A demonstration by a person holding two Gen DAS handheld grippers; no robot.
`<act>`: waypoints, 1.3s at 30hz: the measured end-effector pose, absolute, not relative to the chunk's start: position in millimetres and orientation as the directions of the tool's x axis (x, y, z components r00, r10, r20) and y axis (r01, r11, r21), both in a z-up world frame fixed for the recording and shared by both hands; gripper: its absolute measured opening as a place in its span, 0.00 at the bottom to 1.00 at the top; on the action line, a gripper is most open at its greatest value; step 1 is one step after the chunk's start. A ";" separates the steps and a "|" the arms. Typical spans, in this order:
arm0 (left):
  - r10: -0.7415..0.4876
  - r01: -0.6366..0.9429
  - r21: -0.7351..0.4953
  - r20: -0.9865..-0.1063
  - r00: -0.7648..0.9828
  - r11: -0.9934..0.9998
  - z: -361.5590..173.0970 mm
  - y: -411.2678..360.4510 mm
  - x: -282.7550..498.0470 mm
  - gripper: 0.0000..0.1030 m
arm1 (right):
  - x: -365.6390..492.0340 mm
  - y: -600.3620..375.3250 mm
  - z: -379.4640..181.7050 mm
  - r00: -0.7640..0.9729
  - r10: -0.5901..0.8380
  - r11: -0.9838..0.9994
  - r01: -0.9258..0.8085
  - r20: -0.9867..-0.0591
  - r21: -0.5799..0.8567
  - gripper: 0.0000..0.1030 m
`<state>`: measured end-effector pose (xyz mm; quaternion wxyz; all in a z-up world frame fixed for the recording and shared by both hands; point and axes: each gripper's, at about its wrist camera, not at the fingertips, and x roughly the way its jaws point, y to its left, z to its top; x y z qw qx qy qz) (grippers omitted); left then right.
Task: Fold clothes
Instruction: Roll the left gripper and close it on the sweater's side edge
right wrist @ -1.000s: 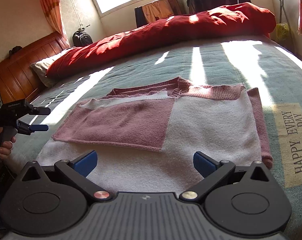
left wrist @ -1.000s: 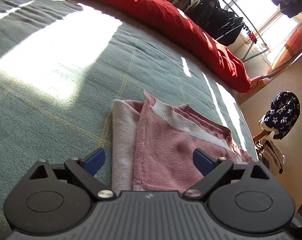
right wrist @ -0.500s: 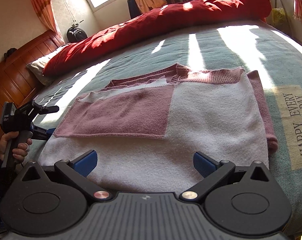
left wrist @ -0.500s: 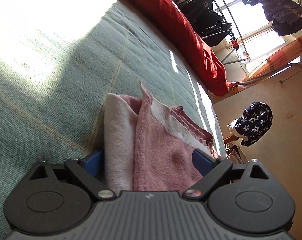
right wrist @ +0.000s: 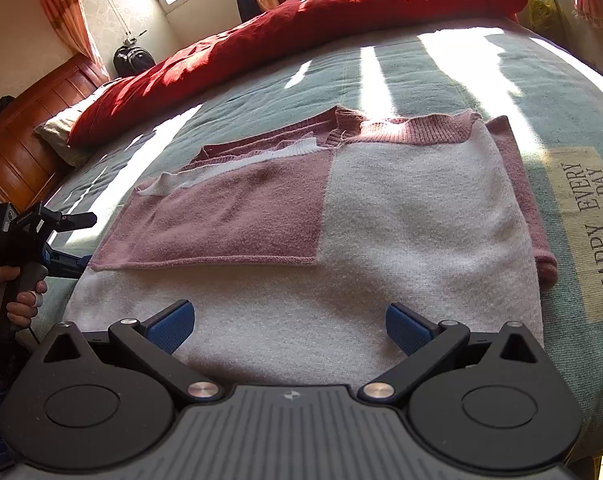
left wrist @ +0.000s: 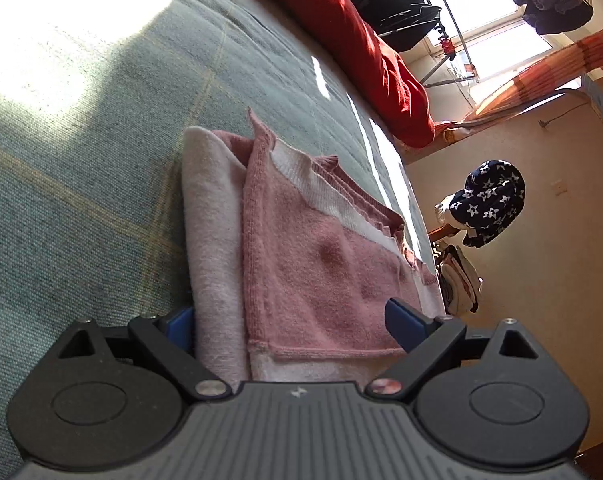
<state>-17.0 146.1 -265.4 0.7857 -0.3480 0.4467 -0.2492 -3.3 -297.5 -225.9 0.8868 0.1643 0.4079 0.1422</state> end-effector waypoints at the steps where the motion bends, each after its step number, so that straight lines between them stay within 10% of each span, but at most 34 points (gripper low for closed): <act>1: -0.709 0.084 -0.773 -0.526 0.470 0.629 -265.8 146.2 -22.4 0.91 | -2.7 -297.9 -226.5 0.625 0.388 0.905 -0.118 -0.677 0.410 1.00; 39: -0.785 0.192 -0.775 -0.531 0.318 0.602 -271.7 126.9 11.6 0.84 | 3.0 -286.5 -226.7 0.605 0.423 0.891 -0.143 -0.674 0.431 1.00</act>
